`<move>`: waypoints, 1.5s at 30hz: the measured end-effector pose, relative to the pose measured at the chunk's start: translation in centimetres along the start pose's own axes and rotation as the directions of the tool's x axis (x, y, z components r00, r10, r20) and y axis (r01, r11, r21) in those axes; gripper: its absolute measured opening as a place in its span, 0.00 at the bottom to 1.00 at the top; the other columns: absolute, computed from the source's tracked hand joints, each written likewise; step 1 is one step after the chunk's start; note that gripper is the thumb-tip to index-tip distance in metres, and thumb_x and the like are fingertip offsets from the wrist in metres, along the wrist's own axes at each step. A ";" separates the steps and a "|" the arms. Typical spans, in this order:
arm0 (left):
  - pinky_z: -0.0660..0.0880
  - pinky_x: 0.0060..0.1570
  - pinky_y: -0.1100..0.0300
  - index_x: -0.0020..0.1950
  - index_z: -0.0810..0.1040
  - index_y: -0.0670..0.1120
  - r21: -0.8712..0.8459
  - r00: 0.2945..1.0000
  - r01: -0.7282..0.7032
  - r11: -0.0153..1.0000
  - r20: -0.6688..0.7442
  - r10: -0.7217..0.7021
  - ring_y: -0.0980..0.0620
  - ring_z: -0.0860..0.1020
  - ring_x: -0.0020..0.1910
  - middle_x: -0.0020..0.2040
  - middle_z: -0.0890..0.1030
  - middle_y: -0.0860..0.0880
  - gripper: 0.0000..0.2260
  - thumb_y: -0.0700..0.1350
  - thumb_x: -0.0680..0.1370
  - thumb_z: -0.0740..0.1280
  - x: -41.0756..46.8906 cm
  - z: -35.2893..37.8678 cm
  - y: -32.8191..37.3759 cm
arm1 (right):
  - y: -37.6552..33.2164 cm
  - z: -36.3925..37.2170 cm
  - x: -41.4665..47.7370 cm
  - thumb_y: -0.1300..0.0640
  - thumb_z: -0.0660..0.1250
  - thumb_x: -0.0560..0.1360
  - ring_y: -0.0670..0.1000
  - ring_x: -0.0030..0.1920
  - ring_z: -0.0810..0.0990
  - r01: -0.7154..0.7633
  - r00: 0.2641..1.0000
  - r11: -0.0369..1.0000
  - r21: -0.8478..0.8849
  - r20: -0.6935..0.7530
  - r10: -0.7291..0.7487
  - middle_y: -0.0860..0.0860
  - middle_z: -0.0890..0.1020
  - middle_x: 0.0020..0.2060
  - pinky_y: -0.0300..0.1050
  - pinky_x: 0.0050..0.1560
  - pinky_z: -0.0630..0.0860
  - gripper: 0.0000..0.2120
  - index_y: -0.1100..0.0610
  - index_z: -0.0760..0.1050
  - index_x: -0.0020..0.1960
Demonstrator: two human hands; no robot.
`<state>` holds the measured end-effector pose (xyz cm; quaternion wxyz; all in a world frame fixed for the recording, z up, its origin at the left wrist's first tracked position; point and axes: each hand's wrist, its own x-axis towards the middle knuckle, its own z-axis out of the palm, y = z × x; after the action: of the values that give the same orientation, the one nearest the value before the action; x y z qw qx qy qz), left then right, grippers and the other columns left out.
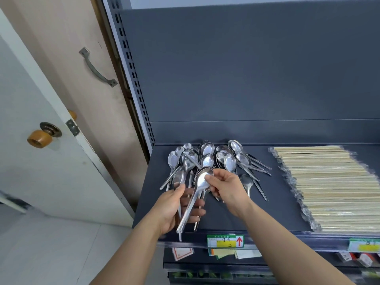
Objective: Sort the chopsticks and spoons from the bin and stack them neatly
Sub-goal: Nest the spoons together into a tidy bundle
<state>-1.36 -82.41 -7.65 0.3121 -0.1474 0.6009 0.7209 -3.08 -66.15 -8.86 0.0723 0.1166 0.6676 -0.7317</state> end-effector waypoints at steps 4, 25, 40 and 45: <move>0.72 0.24 0.61 0.57 0.76 0.38 0.127 0.998 0.055 0.990 0.019 -0.058 0.48 0.76 0.24 0.35 0.82 0.41 0.26 0.61 0.81 0.54 0.0 0.1 0.4 | 0.0 0.2 0.4 0.64 0.68 0.76 0.44 0.22 0.70 0.035 0.996 0.999 -0.039 0.087 -0.032 0.51 0.74 0.25 0.33 0.24 0.68 0.04 0.60 0.77 0.42; 0.55 0.21 0.66 0.43 0.67 0.48 0.147 0.998 0.031 0.989 -0.064 -0.022 0.57 0.58 0.23 0.27 0.62 0.53 0.09 0.47 0.80 0.65 3.1 -2.3 -1.3 | 0.8 -1.5 4.4 0.58 0.66 0.76 0.50 0.42 0.82 0.031 0.991 0.596 -0.803 -0.053 -0.123 0.51 0.84 0.44 0.44 0.44 0.77 0.04 0.52 0.77 0.49; 0.56 0.19 0.66 0.51 0.70 0.41 0.132 0.997 -0.075 0.988 -0.024 0.079 0.56 0.62 0.20 0.24 0.67 0.51 0.05 0.43 0.82 0.60 4.2 2.8 0.3 | -0.7 -9.0 0.7 0.45 0.70 0.70 0.53 0.42 0.79 -0.199 0.958 0.394 -0.897 -0.262 -0.114 0.49 0.80 0.38 0.43 0.39 0.72 0.12 0.53 0.74 0.42; 0.75 0.24 0.60 0.46 0.75 0.40 0.016 0.998 -0.044 0.999 -0.033 0.044 0.51 0.77 0.26 0.30 0.78 0.46 0.10 0.46 0.81 0.63 4.1 5.6 -0.3 | 0.7 -9.4 -0.3 0.47 0.72 0.67 0.52 0.37 0.78 -0.222 0.959 0.469 -0.855 -0.279 -0.054 0.49 0.79 0.34 0.42 0.35 0.73 0.13 0.56 0.75 0.40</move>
<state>-3.36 -75.89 -8.93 0.2873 -0.1438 0.6146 0.7204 -1.94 -56.93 -10.19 0.0676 0.1933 0.9443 -0.2576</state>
